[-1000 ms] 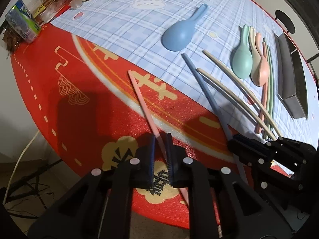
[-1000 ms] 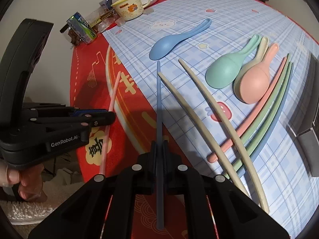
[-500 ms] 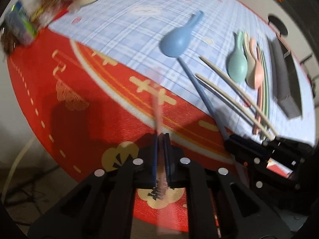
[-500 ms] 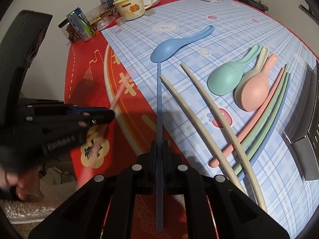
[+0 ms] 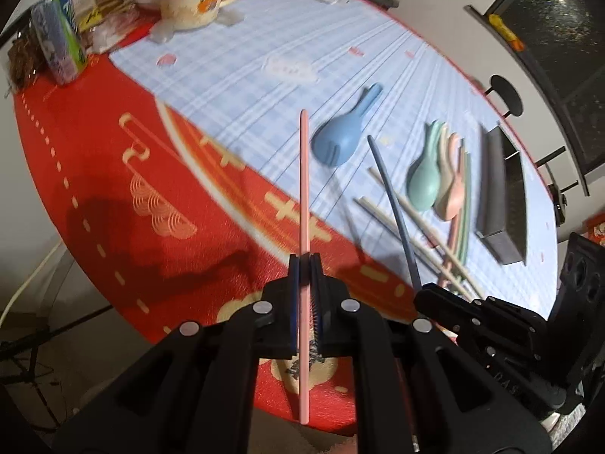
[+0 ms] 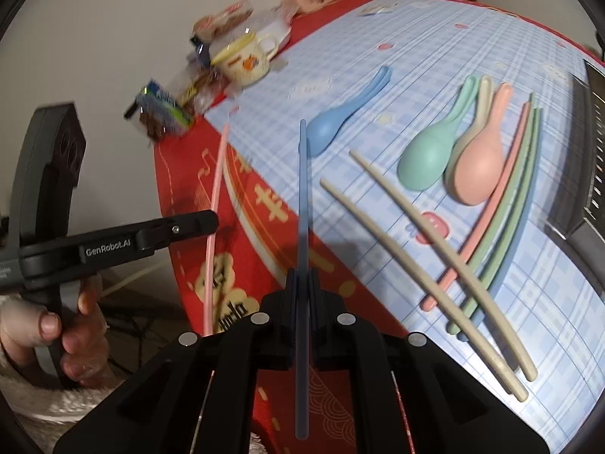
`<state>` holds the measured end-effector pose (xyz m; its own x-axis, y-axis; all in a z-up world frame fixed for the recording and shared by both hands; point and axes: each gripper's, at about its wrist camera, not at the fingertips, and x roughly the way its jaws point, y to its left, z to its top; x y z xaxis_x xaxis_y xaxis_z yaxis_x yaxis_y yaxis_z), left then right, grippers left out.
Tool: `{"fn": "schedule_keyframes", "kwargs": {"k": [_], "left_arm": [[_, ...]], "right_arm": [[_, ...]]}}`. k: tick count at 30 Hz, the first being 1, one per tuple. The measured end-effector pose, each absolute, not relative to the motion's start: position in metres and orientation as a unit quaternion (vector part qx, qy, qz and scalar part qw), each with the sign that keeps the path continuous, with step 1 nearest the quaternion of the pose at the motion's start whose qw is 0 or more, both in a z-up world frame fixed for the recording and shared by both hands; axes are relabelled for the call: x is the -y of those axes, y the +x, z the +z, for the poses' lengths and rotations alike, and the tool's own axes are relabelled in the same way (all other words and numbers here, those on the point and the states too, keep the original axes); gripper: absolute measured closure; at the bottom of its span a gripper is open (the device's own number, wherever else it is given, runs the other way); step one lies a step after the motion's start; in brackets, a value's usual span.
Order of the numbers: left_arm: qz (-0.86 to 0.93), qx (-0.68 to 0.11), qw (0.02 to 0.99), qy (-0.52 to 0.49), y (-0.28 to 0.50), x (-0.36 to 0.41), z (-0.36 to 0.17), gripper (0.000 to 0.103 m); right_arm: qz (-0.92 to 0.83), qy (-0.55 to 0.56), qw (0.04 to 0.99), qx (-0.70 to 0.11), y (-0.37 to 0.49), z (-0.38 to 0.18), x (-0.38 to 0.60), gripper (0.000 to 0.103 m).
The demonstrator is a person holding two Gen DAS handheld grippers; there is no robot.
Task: Organize utensils
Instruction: 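Carry both chopsticks upright over the metal basket with both tools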
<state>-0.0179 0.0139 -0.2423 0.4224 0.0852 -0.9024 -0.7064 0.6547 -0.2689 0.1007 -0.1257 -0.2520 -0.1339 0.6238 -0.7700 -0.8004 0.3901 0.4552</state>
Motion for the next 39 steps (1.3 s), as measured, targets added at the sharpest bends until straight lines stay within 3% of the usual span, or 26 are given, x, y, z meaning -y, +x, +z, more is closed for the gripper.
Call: {"fn": "schedule_keyframes", "kwargs": {"k": [39], "left_arm": [[0.020, -0.416, 0.896, -0.155, 0.084, 0.078, -0.100, 0.093]], "right_arm": [[0.402, 0.149, 0.791, -0.437, 0.177, -0.191, 0.287, 0.097]]}}
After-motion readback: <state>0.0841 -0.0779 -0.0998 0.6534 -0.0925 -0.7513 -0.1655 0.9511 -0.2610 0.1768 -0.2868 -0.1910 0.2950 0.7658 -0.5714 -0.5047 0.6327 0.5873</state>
